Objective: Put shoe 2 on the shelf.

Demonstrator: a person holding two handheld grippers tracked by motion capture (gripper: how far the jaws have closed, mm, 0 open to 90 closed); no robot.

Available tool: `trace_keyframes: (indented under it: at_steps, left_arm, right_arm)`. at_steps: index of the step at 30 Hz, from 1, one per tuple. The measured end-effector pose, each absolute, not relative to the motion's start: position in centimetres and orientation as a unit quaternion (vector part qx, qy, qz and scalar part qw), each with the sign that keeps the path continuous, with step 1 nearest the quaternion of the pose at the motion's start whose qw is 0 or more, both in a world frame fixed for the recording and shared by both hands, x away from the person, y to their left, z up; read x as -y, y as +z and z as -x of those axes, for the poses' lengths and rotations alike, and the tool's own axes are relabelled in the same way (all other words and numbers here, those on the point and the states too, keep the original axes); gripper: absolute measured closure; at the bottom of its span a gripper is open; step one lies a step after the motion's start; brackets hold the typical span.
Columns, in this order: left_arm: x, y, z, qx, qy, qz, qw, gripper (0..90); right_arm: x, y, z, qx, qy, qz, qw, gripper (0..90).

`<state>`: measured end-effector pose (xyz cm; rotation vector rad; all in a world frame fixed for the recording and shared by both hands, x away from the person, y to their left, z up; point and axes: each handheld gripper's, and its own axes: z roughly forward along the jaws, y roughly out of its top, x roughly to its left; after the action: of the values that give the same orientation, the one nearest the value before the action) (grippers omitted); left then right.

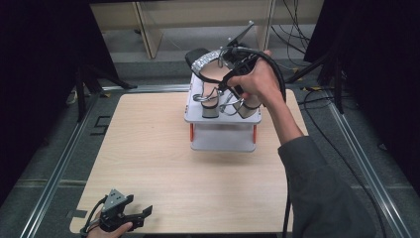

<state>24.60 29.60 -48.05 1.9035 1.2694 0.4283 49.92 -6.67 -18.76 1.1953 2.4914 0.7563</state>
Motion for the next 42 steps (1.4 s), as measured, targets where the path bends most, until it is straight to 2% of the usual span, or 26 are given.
trace_keyframes:
  at_steps: [11,15,18,32,42]
  left_arm:
    - [-29.6,-48.2,-24.5,-0.501,0.161,-0.751,0.400,16.3]
    - [-29.5,-48.1,-24.5,-0.500,0.164,-0.751,0.400,16.4]
    - [-29.6,-48.0,-24.5,-0.496,0.164,-0.752,0.402,16.4]
    - [-29.4,-48.0,-24.4,-0.498,0.156,-0.749,0.408,16.5]
    - [-29.4,-47.9,-24.4,-0.498,0.157,-0.747,0.412,16.5]
  right_arm:
    - [9.3,-21.2,-54.6,-0.819,0.209,-0.514,0.147,42.3]
    - [9.5,-22.4,-56.0,-0.792,0.190,-0.563,0.137,42.2]
    - [10.0,-23.6,-57.1,-0.786,0.179,-0.571,0.154,42.3]
    - [10.8,-26.9,-59.1,-0.755,0.137,-0.630,0.120,42.2]
    - [10.2,-27.8,-59.8,-0.739,0.112,-0.653,0.120,41.9]
